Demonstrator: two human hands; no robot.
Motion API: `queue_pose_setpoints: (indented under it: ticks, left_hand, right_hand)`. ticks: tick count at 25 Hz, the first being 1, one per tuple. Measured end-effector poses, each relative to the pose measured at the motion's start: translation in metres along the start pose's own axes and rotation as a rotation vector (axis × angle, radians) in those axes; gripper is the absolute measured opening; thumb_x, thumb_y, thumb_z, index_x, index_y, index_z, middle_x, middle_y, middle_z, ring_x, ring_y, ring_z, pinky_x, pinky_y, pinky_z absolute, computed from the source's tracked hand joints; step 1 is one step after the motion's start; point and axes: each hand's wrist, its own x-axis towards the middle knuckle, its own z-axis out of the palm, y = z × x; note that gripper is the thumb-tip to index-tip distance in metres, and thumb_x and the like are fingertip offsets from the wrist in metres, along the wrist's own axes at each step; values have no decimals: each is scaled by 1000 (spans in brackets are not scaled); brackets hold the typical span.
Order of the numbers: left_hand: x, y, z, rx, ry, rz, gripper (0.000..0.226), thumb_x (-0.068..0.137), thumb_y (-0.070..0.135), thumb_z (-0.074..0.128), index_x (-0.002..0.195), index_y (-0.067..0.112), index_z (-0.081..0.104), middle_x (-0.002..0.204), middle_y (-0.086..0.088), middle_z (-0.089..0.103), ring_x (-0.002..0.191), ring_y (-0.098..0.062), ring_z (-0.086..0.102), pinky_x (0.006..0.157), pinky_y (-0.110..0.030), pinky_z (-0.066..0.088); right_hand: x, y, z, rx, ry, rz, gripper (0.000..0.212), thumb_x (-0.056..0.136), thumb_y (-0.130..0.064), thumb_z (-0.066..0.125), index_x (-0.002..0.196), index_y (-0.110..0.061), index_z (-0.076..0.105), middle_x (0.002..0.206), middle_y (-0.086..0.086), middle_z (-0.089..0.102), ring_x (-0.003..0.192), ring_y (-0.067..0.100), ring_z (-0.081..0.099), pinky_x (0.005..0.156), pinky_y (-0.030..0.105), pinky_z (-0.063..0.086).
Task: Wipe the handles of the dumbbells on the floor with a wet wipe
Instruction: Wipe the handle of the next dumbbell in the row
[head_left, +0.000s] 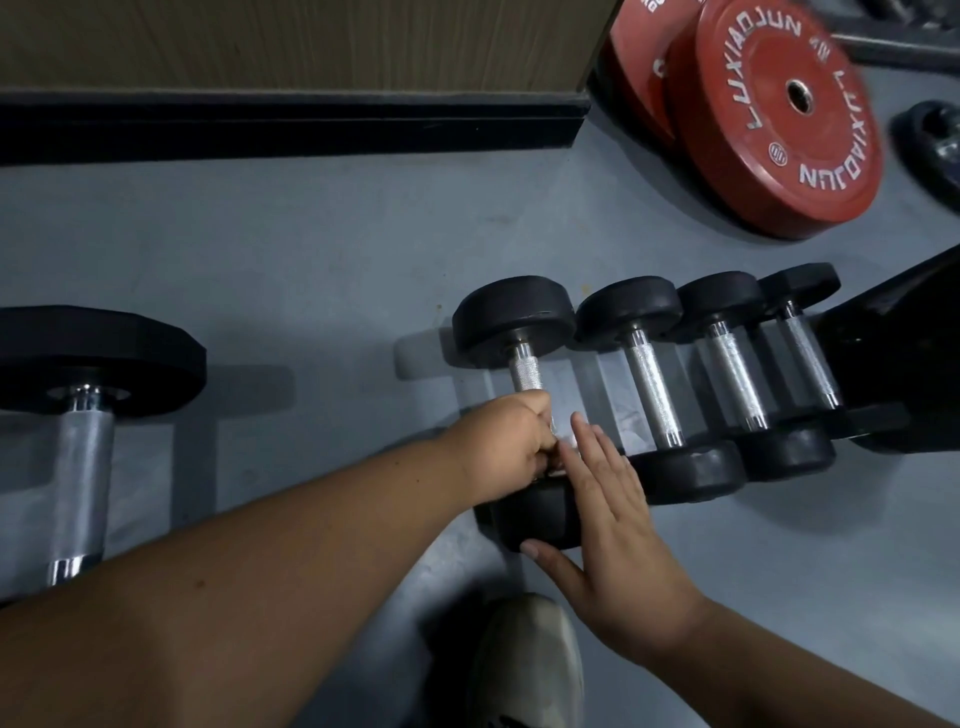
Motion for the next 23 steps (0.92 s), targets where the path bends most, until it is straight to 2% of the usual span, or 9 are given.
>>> queue_pose_setpoints:
  ticks: [1, 3, 5, 8, 13, 16, 18, 21, 23]
  left_hand:
    - [1, 1, -1, 28, -6, 11, 25, 86, 10, 68, 65, 21, 60, 85, 3, 49, 70, -8, 48, 64, -18, 36]
    - [3, 2, -3, 68, 19, 42, 11, 89, 20, 68, 85, 14, 77, 86, 7, 45, 75, -8, 49, 68, -20, 40]
    - [8, 4, -5, 70, 38, 47, 16, 91, 27, 67, 96, 17, 79, 85, 10, 43, 77, -8, 49, 71, -23, 43]
    - [21, 2, -10, 85, 103, -20, 19, 88, 31, 71, 100, 18, 78, 89, 10, 44, 86, -13, 54, 81, -31, 48]
    - [34, 1, -16, 102, 167, -118, 23, 89, 29, 70, 108, 17, 76, 105, -3, 53, 99, -23, 57, 89, -33, 47]
    - [25, -4, -10, 27, 185, -104, 23, 87, 28, 73, 106, 17, 76, 101, -2, 55, 96, -21, 59, 88, -33, 49]
    - [13, -5, -1, -4, 165, -62, 19, 86, 28, 73, 101, 17, 78, 94, -1, 55, 88, -18, 59, 82, -30, 50]
    - [-4, 1, 11, -37, 115, -23, 14, 88, 26, 70, 88, 13, 76, 79, 5, 47, 72, -11, 51, 69, -28, 46]
    - [-7, 1, 12, -33, 112, -25, 11, 88, 23, 70, 88, 14, 75, 76, 11, 43, 72, -9, 51, 67, -25, 43]
  right_hand:
    - [-1, 2, -1, 33, 8, -2, 89, 93, -59, 52, 159, -9, 20, 170, 1, 0, 157, 19, -2, 122, 57, 21]
    - [-2, 7, -3, 64, 22, -12, 87, 94, -59, 53, 159, -9, 23, 170, 1, 0, 157, 20, -1, 121, 58, 23]
    - [-3, 13, -4, 50, 36, -22, 86, 95, -61, 51, 159, -12, 23, 170, -1, 0, 157, 21, 0, 120, 57, 25]
    - [-6, 20, -4, 27, 51, -23, 85, 95, -64, 49, 160, -18, 22, 170, -5, 4, 157, 20, 3, 121, 50, 25]
    - [-5, 20, -4, -63, 72, -38, 83, 95, -65, 48, 157, -14, 29, 159, -4, 32, 150, 18, 23, 122, 40, 28]
    - [-4, 16, -2, -106, 105, -82, 78, 95, -62, 50, 150, -8, 39, 147, 3, 41, 141, 24, 35, 119, 41, 31]
    - [-3, 15, -1, -120, 110, -95, 77, 95, -62, 51, 148, -7, 42, 145, 5, 44, 138, 27, 38, 117, 44, 34]
    - [-4, 15, 2, -97, 89, -90, 78, 96, -60, 50, 151, -6, 39, 148, 7, 42, 140, 28, 36, 115, 49, 36]
    - [-7, 18, 2, -81, 73, -106, 77, 98, -55, 50, 154, -5, 34, 155, 8, 34, 147, 28, 29, 116, 52, 35]
